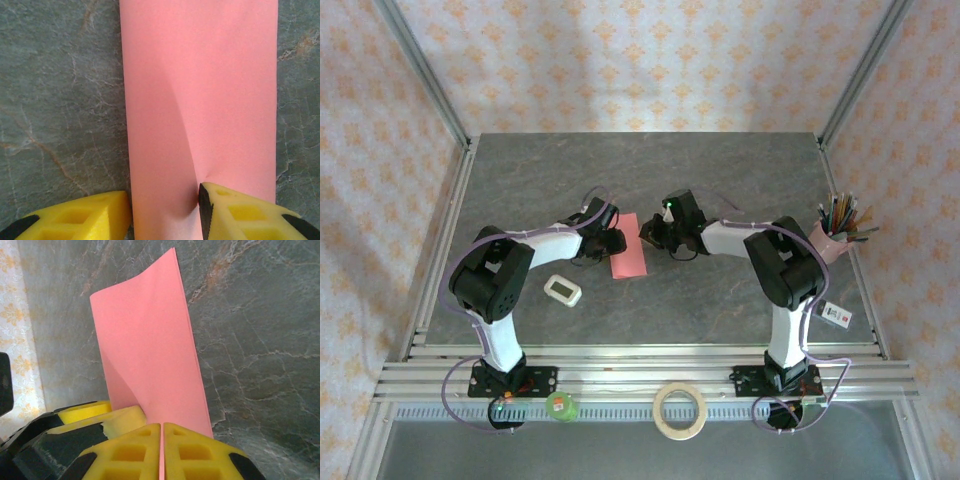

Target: Fold a paper plane with a square sheet of paper (pick it up from the middle)

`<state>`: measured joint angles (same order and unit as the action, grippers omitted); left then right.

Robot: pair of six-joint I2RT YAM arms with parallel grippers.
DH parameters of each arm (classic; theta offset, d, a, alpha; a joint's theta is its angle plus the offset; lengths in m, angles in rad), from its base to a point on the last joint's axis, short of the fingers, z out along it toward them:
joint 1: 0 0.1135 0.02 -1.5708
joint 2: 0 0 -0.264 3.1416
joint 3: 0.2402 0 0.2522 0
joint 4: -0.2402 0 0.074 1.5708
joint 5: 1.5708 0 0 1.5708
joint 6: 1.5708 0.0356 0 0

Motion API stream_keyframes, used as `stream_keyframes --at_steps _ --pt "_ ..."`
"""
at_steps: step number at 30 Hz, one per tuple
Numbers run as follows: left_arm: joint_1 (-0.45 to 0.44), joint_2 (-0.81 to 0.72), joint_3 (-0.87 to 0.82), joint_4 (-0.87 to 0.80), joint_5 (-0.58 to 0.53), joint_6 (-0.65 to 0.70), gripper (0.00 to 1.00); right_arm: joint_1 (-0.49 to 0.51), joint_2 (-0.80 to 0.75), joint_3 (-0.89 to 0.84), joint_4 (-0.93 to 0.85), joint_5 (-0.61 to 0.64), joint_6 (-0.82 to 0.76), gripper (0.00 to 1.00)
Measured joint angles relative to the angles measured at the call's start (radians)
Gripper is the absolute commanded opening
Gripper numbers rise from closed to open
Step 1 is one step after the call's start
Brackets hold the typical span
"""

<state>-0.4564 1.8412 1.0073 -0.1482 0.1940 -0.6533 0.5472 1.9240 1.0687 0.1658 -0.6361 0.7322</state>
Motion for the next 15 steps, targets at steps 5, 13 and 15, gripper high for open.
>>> stream_keyframes --at_steps 5,13,15 --pt "0.0 0.0 0.0 0.0 0.0 0.0 0.45 0.005 0.024 0.011 0.0 -0.013 -0.004 0.09" --pt "0.0 0.001 0.0 0.0 0.0 0.0 0.45 0.027 0.069 0.047 -0.009 -0.034 -0.019 0.06" --pt "0.0 0.001 0.0 0.0 0.0 0.0 0.46 0.03 0.078 0.059 -0.012 -0.038 -0.024 0.06"
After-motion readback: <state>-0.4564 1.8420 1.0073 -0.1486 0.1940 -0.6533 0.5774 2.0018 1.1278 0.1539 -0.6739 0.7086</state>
